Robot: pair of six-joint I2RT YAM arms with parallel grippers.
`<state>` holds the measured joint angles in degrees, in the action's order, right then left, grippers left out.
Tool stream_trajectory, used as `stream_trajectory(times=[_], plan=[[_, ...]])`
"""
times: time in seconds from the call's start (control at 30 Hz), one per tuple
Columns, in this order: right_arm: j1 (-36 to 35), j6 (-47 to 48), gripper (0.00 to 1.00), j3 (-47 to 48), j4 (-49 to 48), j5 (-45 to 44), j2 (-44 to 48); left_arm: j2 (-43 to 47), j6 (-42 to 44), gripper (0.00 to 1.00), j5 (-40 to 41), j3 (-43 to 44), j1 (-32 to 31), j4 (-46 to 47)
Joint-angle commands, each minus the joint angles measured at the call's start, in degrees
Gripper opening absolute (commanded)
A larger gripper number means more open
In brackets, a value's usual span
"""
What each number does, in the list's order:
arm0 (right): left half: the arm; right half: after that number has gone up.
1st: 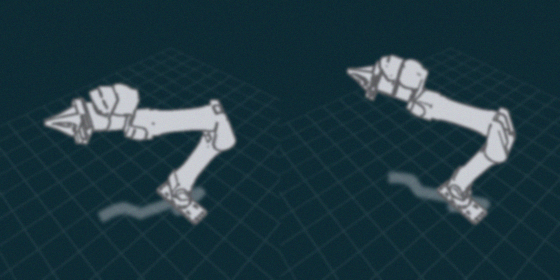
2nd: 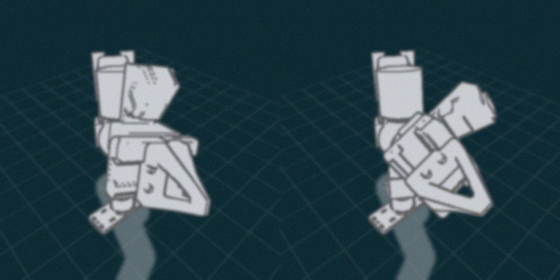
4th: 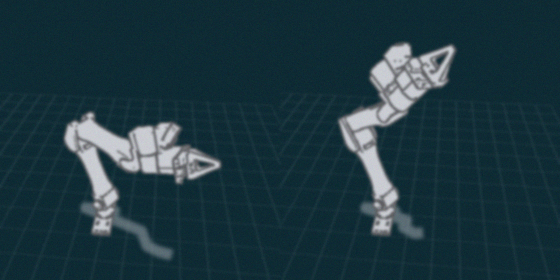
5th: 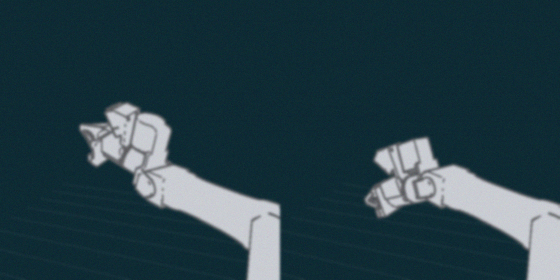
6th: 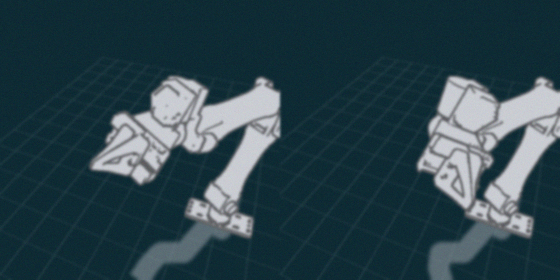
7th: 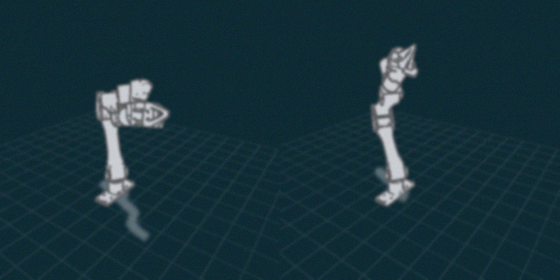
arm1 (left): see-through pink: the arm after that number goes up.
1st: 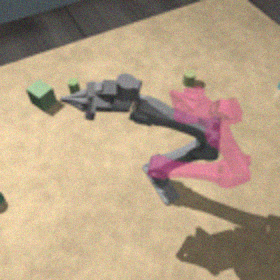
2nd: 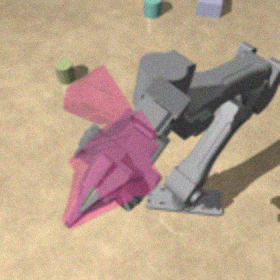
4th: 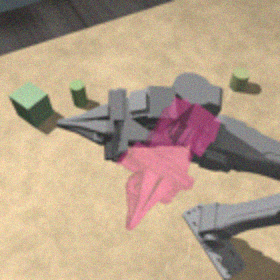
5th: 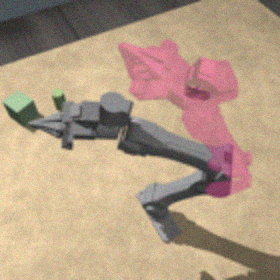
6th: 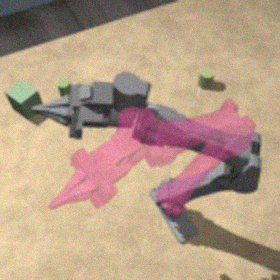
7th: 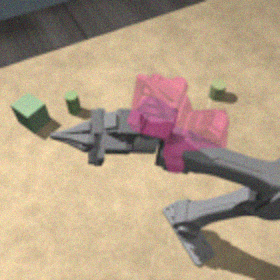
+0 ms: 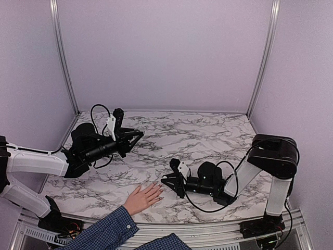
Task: Paint the nails
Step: Paint the hand on the nail.
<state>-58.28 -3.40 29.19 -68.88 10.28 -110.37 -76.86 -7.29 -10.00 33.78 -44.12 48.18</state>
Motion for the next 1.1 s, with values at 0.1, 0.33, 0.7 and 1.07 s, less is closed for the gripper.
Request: stream_trajectory(times=[0.1,0.33,0.7,1.07], plan=[[-0.5,-0.8,0.0,1.7,0.4,0.4,-1.1,1.0,0.4,0.0,0.2,-0.2,0.4,2.6],[-0.6,-0.9,0.0,1.9,1.1,-0.5,-1.2,1.1,0.4,0.0,0.2,-0.3,0.4,2.6],[-0.7,-1.0,0.0,2.1,2.0,-0.9,-1.6,1.2,0.4,0.0,0.4,-0.3,0.4,2.6],[-1.0,-1.0,0.0,2.2,2.2,-1.0,-1.5,1.1,0.5,0.0,0.4,-0.4,0.4,2.6]])
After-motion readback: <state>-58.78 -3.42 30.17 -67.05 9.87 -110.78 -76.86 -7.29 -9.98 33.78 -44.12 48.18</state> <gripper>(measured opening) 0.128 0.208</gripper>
